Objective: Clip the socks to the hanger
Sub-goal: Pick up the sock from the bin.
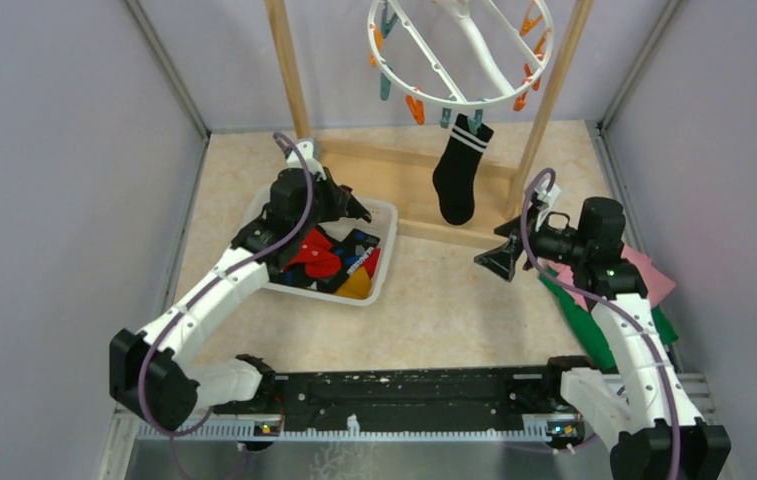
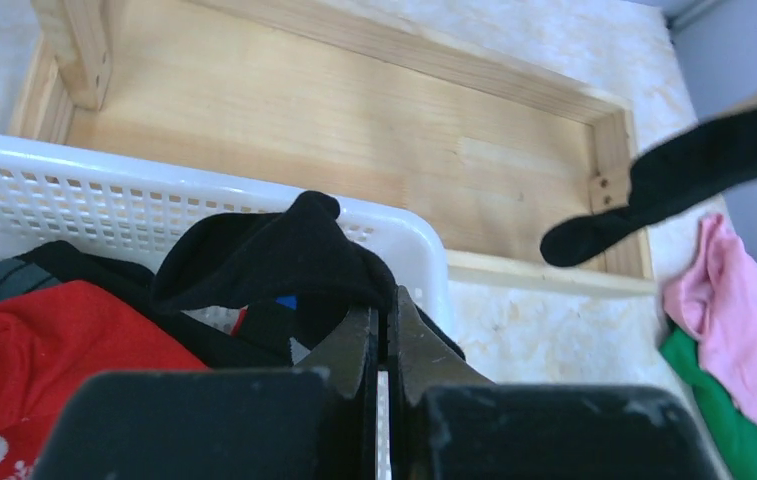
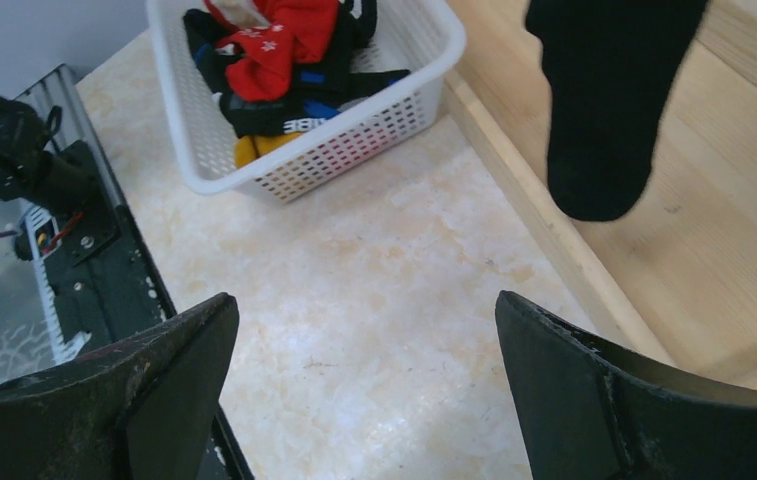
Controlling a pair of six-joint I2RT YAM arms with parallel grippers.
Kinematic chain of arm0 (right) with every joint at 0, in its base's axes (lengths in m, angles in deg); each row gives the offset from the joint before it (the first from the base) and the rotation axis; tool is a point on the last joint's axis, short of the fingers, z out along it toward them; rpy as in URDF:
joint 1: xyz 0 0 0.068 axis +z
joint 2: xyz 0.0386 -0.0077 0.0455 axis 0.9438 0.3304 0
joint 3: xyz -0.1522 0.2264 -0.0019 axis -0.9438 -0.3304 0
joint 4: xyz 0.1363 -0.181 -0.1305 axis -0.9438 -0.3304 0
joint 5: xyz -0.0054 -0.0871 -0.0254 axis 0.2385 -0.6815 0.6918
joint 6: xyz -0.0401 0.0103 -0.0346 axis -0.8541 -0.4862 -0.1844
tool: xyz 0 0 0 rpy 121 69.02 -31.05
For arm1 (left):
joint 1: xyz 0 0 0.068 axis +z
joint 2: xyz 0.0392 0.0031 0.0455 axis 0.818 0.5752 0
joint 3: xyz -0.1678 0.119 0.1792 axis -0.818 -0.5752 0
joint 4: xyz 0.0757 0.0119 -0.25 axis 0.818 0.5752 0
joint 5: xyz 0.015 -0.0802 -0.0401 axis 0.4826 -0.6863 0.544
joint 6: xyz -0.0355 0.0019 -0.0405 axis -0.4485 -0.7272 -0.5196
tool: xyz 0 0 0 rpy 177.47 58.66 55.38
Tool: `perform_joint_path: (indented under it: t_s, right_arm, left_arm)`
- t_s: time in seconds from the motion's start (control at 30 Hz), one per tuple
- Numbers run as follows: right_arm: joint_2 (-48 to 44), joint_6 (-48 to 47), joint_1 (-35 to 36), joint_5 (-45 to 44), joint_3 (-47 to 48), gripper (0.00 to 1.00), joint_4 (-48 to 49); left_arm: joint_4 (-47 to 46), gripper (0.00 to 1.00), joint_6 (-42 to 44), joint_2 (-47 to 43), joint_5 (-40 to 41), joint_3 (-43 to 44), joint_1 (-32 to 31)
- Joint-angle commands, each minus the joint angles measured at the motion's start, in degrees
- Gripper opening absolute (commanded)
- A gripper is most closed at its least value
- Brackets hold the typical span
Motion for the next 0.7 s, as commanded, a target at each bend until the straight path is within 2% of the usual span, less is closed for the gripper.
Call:
perform_joint_path:
  t_s: [0.0,0.1,0.2,0.3,0.43,0.57,0.67]
  right_arm:
    - [-2.13,-5.26,-0.23,10.85,0.87,0.98,3.1]
    - [-2.98,-8.83,1.95,14.13,0.79,0.98,4.91]
    - [-2.94,-12.48,8.14,13.38,0.91,0.98,7.29]
    - [-2.76,-10.66,15.74,8.05,0.14,0.98,14.05]
    - [-2.7,-6.16,22.8,-5.35,-1.82,0.98,25.54]
    - [0.19,-3.85,25.65,-17.3,-1.13,0.95,30.0]
    - [2.51,-2.84,26.29,-18.57,-0.95,0.91,31.65]
  left_arm:
    - [-2.92,0.0,5.6,-6.59,-7.94,-3.36,0.26]
    - [-6.62,0.0,1.28,-9.62,-15.13,-3.81,0.42]
    - [-12.61,0.0,-6.66,-10.37,-22.46,-3.74,0.47]
    - [-19.71,0.0,-19.61,-9.84,-28.13,-5.04,0.46]
    - [-35.79,0.0,-33.2,-7.21,-37.11,-10.01,0.2]
    - [-38.02,0.0,-36.56,-4.78,-38.22,-10.55,-1.32]
    - [-38.12,0.0,-36.58,-4.23,-37.51,-10.12,-3.03]
